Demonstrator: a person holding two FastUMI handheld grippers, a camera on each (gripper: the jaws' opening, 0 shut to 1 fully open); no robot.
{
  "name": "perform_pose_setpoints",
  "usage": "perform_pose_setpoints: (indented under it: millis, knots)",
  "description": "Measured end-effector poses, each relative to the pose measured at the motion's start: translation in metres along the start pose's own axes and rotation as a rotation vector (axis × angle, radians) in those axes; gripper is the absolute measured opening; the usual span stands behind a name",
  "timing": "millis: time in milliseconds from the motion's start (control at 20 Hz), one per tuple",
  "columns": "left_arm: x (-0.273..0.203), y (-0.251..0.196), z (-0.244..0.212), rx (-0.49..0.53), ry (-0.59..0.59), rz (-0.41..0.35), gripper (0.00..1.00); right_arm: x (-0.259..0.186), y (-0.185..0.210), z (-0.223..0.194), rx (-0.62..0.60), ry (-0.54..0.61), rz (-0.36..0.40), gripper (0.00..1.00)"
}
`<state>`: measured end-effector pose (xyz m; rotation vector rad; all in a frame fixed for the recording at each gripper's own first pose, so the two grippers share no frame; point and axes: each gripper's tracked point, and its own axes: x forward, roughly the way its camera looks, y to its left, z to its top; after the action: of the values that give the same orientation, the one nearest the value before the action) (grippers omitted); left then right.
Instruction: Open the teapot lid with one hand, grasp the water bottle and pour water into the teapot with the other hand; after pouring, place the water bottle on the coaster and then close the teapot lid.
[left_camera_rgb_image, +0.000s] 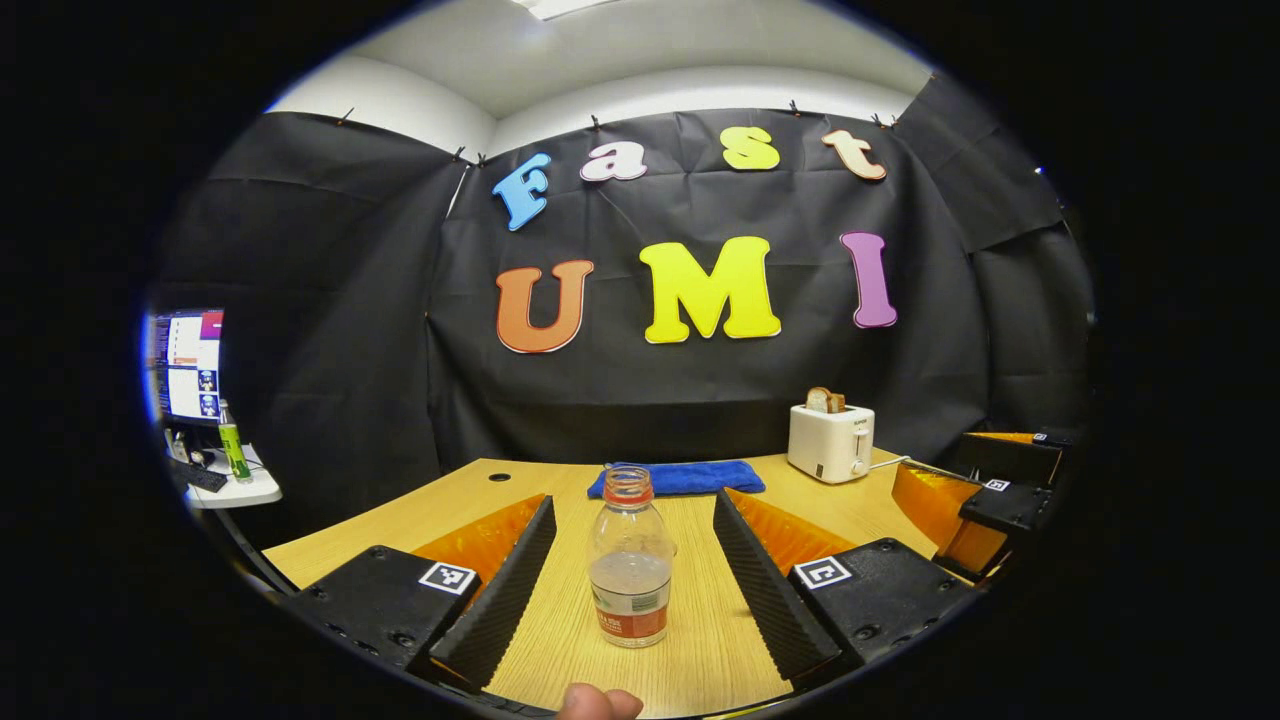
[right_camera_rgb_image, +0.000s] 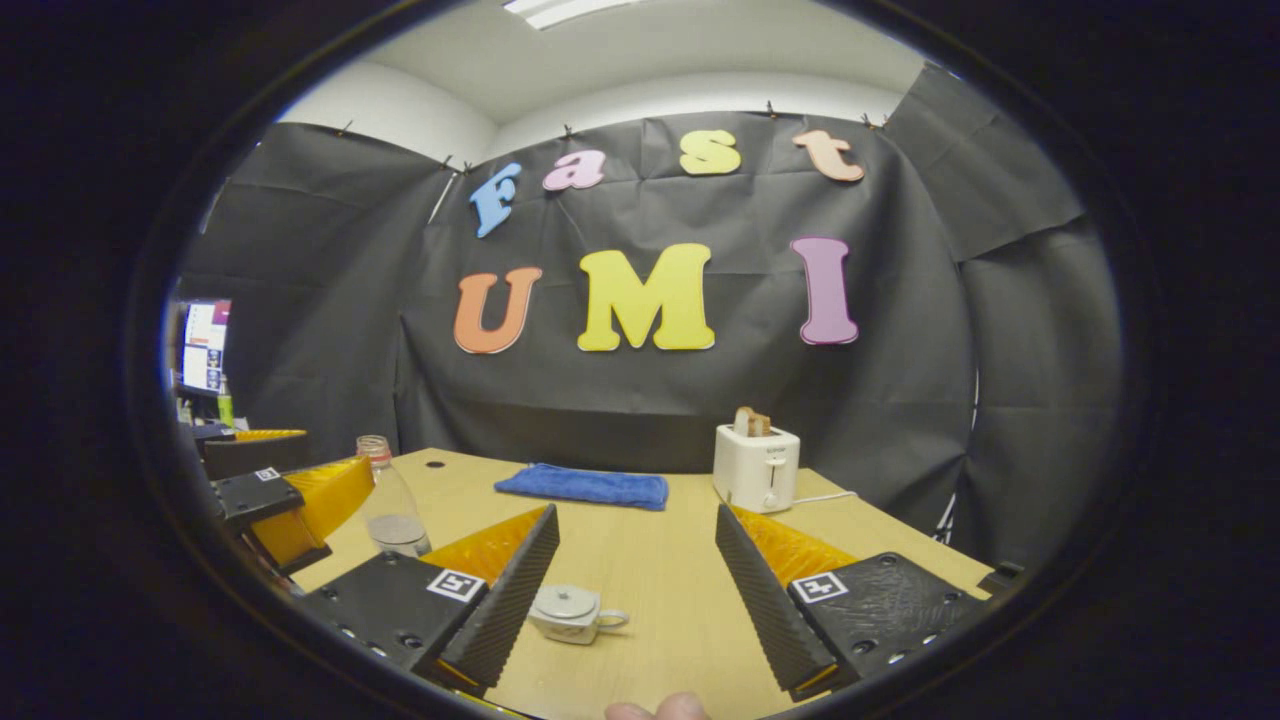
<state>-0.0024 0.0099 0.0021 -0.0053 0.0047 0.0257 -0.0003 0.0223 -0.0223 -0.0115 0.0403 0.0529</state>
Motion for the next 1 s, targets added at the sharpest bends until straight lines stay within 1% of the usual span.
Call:
perform_pose_setpoints:
  millis: [100, 150, 200, 250, 350, 400, 450, 500, 750, 800, 1000]
  knots:
    - [0.000, 0.004, 0.002, 0.000, -0.004, 0.006, 0.99, 0.004, 0.002, -0.004, 0.003, 0.004, 0.007, 0.97]
    - [0.000, 0.006, 0.003, 0.002, -0.006, 0.011, 0.99, 0.005, 0.004, -0.007, 0.007, 0.008, 0.012, 0.95]
    - [0.001, 0.009, 0.003, 0.005, -0.006, 0.016, 0.99, 0.006, 0.007, -0.012, 0.012, 0.015, 0.018, 0.97]
    - [0.001, 0.012, 0.004, 0.008, -0.008, 0.021, 0.99, 0.008, 0.010, -0.016, 0.017, 0.022, 0.026, 0.95]
    - [0.001, 0.015, 0.005, 0.006, -0.011, 0.026, 0.99, 0.013, 0.014, -0.027, 0.014, 0.039, 0.036, 0.97]
    - [0.001, 0.017, 0.006, 0.003, -0.012, 0.029, 0.99, 0.015, 0.017, -0.032, 0.010, 0.046, 0.041, 0.95]
    - [0.001, 0.019, 0.006, -0.001, -0.012, 0.033, 0.99, 0.018, 0.020, -0.036, 0.006, 0.050, 0.047, 0.95]
    - [0.001, 0.021, 0.006, -0.003, -0.011, 0.036, 0.99, 0.019, 0.023, -0.040, 0.000, 0.057, 0.049, 0.97]
    - [0.002, 0.029, 0.005, -0.004, -0.004, 0.055, 0.99, 0.037, 0.030, -0.067, -0.017, 0.100, 0.055, 0.97]
    - [0.003, 0.029, 0.004, -0.004, -0.002, 0.054, 0.99, 0.040, 0.032, -0.074, -0.018, 0.113, 0.059, 0.95]
    - [0.003, 0.028, 0.003, 0.002, 0.006, 0.048, 0.99, 0.056, 0.039, -0.090, -0.048, 0.155, 0.076, 0.97]
